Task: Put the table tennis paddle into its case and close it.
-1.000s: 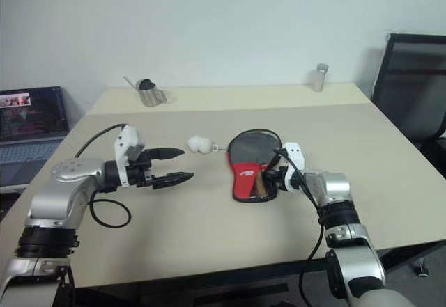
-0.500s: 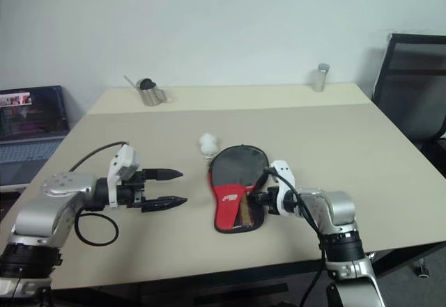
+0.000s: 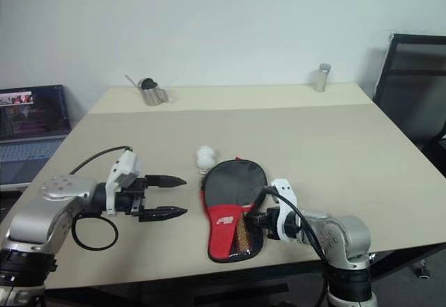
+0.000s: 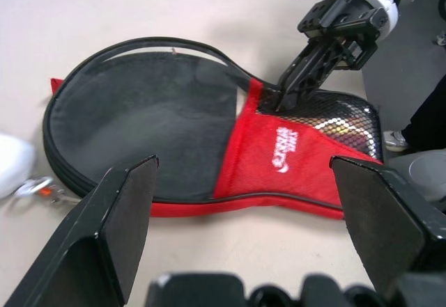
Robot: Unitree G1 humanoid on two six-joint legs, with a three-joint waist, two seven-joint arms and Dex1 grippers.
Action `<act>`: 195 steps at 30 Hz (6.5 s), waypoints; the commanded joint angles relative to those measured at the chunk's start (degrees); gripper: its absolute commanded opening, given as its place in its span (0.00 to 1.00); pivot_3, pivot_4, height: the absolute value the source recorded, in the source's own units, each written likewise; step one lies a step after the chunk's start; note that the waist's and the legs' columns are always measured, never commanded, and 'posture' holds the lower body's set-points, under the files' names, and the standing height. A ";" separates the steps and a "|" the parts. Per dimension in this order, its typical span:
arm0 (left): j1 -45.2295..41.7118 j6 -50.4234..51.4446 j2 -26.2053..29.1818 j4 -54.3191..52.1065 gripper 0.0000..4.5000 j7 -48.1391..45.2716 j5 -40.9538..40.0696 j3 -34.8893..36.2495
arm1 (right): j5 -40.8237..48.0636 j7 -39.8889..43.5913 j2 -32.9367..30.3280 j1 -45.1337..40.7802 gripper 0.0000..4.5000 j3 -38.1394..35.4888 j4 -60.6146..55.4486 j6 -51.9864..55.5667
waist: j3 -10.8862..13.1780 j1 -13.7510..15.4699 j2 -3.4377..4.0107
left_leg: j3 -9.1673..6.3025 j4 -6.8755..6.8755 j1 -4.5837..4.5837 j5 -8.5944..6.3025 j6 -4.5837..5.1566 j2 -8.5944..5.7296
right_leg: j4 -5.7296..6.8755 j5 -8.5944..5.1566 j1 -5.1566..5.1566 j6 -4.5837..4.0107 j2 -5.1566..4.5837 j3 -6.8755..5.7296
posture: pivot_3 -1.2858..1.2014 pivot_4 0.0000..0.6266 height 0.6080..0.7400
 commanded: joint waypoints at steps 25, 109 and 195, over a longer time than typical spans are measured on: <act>-0.21 -0.38 0.46 -1.25 0.96 2.08 -0.38 0.58 | 6.84 5.10 -11.81 0.45 0.99 2.73 -13.35 -5.79 | 0.00 0.18 -0.01 | -0.12 -0.03 -0.18 -0.04 0.04 -0.06 | -0.43 0.04 0.07 0.05 0.00 -0.10 | 0.52 0.24 1.00; -42.92 -25.52 -21.50 73.59 0.01 24.81 32.23 -6.43 | -27.36 7.11 -4.67 -13.93 1.00 30.37 36.43 -50.71 | -0.27 0.01 -0.44 | -0.12 0.77 -0.01 -0.05 0.06 -0.07 | 0.37 0.17 0.25 0.23 0.01 -0.08 | 0.52 0.24 1.00; -50.87 -48.29 -32.88 75.36 0.97 23.01 33.77 -4.32 | -24.11 8.78 -1.96 -6.96 1.00 26.49 17.18 -36.89 | -1.01 0.36 0.12 | 0.04 0.70 -0.05 -0.34 0.32 -0.03 | -0.10 0.15 0.31 0.27 0.03 -0.10 | 0.52 0.24 1.00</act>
